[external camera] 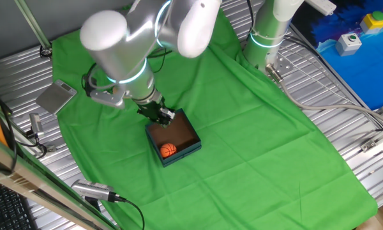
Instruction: Take everything out of the gift box
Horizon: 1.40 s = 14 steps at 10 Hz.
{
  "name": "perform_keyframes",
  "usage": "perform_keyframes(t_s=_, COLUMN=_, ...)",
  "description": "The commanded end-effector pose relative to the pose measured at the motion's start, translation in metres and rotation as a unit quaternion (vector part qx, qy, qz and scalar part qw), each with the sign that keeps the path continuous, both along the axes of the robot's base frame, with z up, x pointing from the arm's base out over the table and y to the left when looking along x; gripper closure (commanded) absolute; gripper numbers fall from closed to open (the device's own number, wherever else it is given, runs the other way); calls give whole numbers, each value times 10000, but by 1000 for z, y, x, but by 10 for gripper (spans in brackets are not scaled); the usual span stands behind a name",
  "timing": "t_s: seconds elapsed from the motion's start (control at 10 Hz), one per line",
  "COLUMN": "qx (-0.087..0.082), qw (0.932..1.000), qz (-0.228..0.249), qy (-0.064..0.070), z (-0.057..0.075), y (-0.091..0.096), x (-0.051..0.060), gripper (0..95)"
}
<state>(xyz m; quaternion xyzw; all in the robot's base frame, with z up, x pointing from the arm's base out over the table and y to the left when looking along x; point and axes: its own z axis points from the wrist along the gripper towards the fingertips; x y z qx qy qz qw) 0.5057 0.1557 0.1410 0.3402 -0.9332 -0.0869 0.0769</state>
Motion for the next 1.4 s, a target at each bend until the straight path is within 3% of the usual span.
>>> perform_keyframes(t_s=0.1, qx=-23, qw=10000, qz=15, qy=-10, z=-1, y=4, x=-4, gripper=950)
perform_keyframes(t_s=0.4, qx=-57, qw=10000, qz=18, qy=-12, z=-2, y=4, x=-5, gripper=950)
perform_keyframes(t_s=0.5, qx=-103, qw=9998, qz=-16, qy=-144, z=-2, y=4, x=-5, gripper=570)
perform_keyframes(t_s=0.6, qx=-125, qw=9997, qz=38, qy=-215, z=-2, y=4, x=-5, gripper=380)
perform_keyframes(t_s=0.9, qx=-54, qw=9991, qz=368, qy=-214, z=-2, y=4, x=-5, gripper=380)
perform_keyframes(t_s=1.0, qx=-29, qw=9988, qz=447, qy=-216, z=-2, y=4, x=-5, gripper=190)
perform_keyframes(t_s=1.4, qx=37, qw=9979, qz=616, qy=-173, z=-2, y=4, x=-5, gripper=190)
